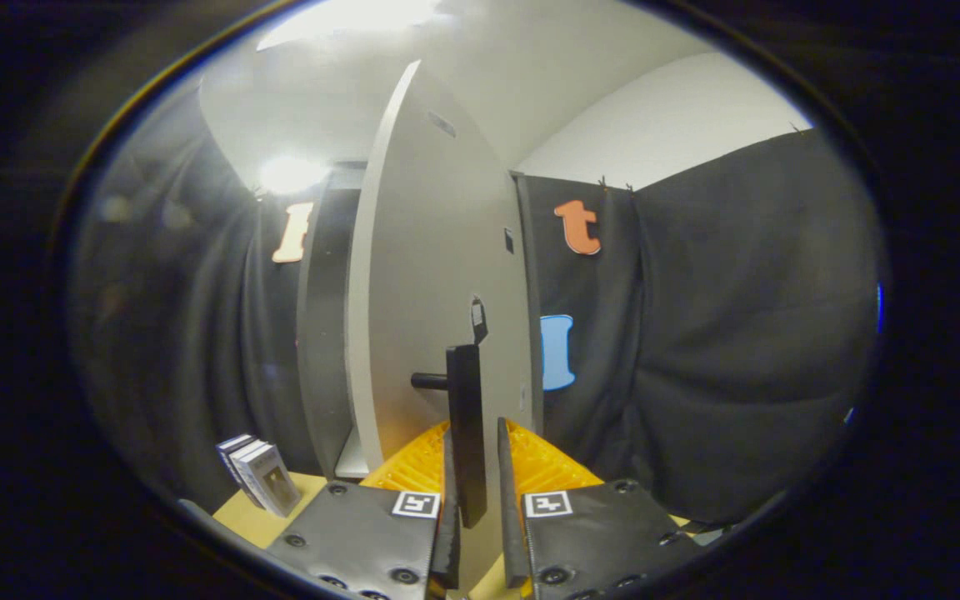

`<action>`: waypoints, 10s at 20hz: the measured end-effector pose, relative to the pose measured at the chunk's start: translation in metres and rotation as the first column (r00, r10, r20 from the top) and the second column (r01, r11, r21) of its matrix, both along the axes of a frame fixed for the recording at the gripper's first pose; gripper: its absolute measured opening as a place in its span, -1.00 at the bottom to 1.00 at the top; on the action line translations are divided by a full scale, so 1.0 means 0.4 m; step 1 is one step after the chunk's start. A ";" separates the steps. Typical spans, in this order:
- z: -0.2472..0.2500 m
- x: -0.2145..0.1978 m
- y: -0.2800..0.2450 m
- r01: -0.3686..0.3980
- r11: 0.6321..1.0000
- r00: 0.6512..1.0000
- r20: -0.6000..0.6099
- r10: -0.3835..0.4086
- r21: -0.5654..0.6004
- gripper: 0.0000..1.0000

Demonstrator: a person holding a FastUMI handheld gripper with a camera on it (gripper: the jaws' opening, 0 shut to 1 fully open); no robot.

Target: Open the shoe cabinet door, grab the shoes and put them into the shoe cabinet, then close the shoe cabinet door.

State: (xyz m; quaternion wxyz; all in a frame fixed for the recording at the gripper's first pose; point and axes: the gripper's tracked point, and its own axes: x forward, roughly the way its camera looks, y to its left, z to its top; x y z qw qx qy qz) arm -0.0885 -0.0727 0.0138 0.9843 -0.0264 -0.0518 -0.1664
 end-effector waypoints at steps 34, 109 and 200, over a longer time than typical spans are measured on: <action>0.035 -0.135 -0.209 0.109 0.994 0.992 0.065 -0.109 0.007 -0.70; -0.633 0.255 0.069 -0.164 0.959 0.854 -0.453 0.256 0.233 -0.96; 0.118 -0.334 -0.539 0.272 0.962 0.945 0.191 -0.265 -0.011 -0.30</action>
